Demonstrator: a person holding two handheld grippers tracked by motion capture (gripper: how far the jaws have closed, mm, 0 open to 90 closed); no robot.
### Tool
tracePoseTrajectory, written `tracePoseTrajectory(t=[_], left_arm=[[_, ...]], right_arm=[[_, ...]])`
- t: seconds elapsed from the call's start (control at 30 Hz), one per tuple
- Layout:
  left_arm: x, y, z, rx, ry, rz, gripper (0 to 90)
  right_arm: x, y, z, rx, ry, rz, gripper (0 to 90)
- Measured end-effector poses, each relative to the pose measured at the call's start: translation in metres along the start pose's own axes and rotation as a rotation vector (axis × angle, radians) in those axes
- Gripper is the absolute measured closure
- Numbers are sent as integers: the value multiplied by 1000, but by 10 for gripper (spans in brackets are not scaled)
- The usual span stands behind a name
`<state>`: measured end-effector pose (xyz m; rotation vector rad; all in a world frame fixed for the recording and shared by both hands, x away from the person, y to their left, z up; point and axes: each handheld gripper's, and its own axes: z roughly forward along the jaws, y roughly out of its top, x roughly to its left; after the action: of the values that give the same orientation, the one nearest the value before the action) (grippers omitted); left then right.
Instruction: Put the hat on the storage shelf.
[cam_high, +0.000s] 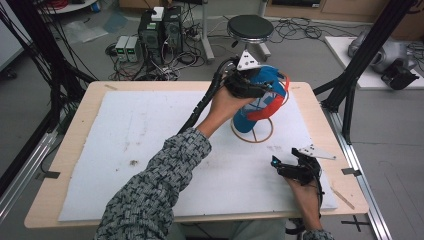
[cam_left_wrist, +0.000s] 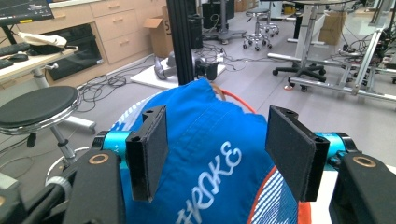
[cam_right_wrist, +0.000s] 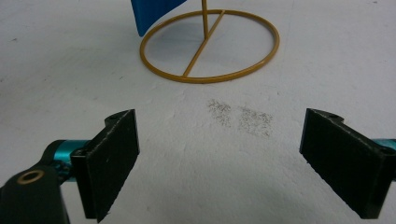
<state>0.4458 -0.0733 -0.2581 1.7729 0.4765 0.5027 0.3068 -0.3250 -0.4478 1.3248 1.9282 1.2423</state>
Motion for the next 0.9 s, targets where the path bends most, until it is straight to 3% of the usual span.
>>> tracePoseTrajectory(t=[0.47, 0.73, 0.9], left_arm=[[22, -6, -31, 13, 54, 1, 364], [34, -15, -55, 59, 85, 21, 344], [41, -25, -71, 61, 110, 1, 334]], right_arm=[[1, 0, 0, 4, -3, -2, 109], [1, 0, 0, 8, -5, -2, 109], [1, 0, 0, 6, -7, -8, 110]])
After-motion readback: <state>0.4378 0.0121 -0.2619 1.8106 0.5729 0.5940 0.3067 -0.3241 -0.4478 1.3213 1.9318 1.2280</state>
